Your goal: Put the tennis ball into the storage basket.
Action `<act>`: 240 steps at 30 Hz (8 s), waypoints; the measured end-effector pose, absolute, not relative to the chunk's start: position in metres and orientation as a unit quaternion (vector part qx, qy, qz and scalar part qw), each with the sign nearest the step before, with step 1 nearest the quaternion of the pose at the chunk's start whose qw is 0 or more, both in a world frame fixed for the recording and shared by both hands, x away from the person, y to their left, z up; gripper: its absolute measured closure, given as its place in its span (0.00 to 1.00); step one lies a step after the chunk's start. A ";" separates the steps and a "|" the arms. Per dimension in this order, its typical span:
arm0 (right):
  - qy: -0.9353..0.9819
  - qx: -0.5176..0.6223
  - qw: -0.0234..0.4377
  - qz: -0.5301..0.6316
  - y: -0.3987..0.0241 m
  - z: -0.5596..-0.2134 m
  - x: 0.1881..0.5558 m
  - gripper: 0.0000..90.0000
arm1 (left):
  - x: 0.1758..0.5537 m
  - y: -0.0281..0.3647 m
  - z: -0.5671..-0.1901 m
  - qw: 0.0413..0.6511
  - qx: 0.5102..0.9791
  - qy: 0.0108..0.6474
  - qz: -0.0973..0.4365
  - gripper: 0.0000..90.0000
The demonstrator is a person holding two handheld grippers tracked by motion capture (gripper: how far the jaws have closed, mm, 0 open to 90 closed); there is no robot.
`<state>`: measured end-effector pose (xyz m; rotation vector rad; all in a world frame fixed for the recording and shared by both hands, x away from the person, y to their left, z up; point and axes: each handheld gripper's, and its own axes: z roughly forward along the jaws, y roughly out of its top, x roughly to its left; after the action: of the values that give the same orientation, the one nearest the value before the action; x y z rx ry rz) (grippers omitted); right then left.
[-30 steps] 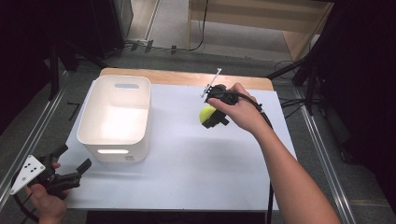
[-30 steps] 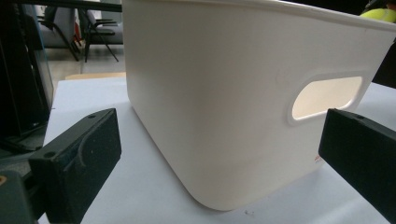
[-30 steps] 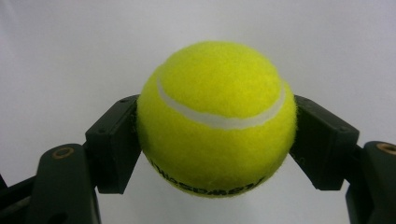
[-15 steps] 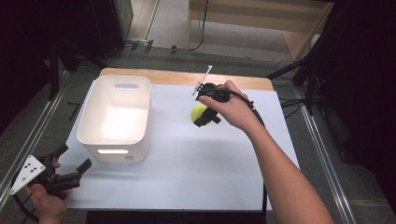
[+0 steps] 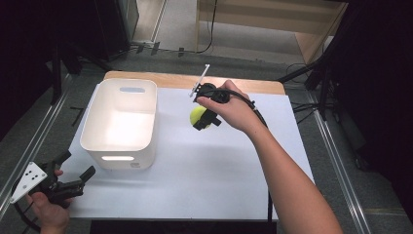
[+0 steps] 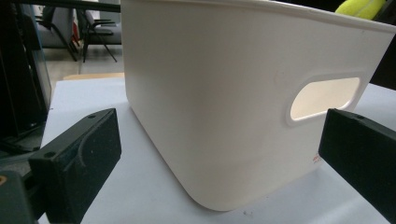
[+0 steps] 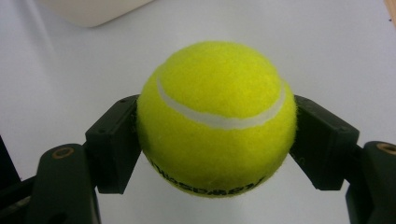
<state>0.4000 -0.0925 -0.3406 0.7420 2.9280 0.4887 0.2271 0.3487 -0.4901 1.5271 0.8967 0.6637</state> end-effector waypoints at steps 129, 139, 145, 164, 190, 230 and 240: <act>0.978 0.130 0.027 0.161 0.071 -0.322 0.389 0.26 | 0.228 0.350 -0.490 0.590 0.654 0.384 0.276 0.00; 0.979 0.127 0.024 0.155 0.075 -0.334 0.390 0.26 | 0.229 0.350 -0.490 0.591 0.654 0.384 0.276 0.00; 0.981 0.129 0.023 0.147 0.076 -0.342 0.390 0.26 | 0.229 0.349 -0.490 0.590 0.654 0.384 0.276 0.00; 0.983 0.114 0.030 0.138 0.084 -0.354 0.387 0.26 | 0.229 0.350 -0.490 0.591 0.654 0.384 0.277 0.00; 0.978 0.101 0.059 0.171 0.072 -0.345 0.380 0.01 | 0.229 0.349 -0.490 0.592 0.652 0.384 0.277 0.00; 0.950 0.184 0.088 0.238 -0.066 -0.347 0.361 0.01 | 0.229 0.347 -0.490 0.580 0.659 0.386 0.282 0.00; 0.937 0.211 0.100 0.260 -0.103 -0.357 0.350 0.01 | 0.229 0.346 -0.490 0.578 0.660 0.386 0.283 0.00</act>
<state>0.3496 -0.1030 -0.3565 0.6236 2.7709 0.7682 0.2288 0.3463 -0.4902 1.5446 0.9035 0.6630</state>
